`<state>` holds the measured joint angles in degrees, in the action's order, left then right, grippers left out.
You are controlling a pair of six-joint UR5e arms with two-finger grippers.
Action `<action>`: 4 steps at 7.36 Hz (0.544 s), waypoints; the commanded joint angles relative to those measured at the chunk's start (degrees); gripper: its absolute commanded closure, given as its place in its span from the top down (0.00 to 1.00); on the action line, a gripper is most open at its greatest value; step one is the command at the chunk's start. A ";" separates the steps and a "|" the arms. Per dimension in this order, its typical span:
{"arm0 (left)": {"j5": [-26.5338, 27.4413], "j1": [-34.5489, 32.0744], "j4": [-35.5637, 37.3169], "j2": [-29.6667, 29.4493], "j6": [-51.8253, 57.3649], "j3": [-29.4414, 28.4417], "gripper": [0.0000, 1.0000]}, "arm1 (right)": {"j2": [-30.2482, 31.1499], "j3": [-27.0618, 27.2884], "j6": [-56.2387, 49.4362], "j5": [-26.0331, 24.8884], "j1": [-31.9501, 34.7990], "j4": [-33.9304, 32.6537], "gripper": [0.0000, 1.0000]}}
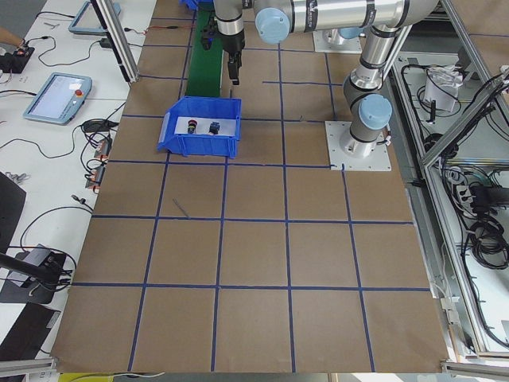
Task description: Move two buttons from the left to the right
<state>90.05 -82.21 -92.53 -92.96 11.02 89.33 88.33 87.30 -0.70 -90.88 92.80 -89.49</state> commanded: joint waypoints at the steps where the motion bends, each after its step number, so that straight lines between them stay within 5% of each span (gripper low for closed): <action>1: -0.32 -0.06 -0.20 0.06 -0.03 0.06 1.00 | -0.09 -0.03 0.00 0.00 -0.08 -1.03 1.00; 4: 0.04 -0.06 -0.20 0.06 -0.03 0.06 1.00 | -0.09 -0.03 0.00 0.09 0.10 -2.53 1.00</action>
<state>90.06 -82.26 -92.72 -92.90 10.98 89.36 88.25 87.28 -0.68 -90.80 92.80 -91.76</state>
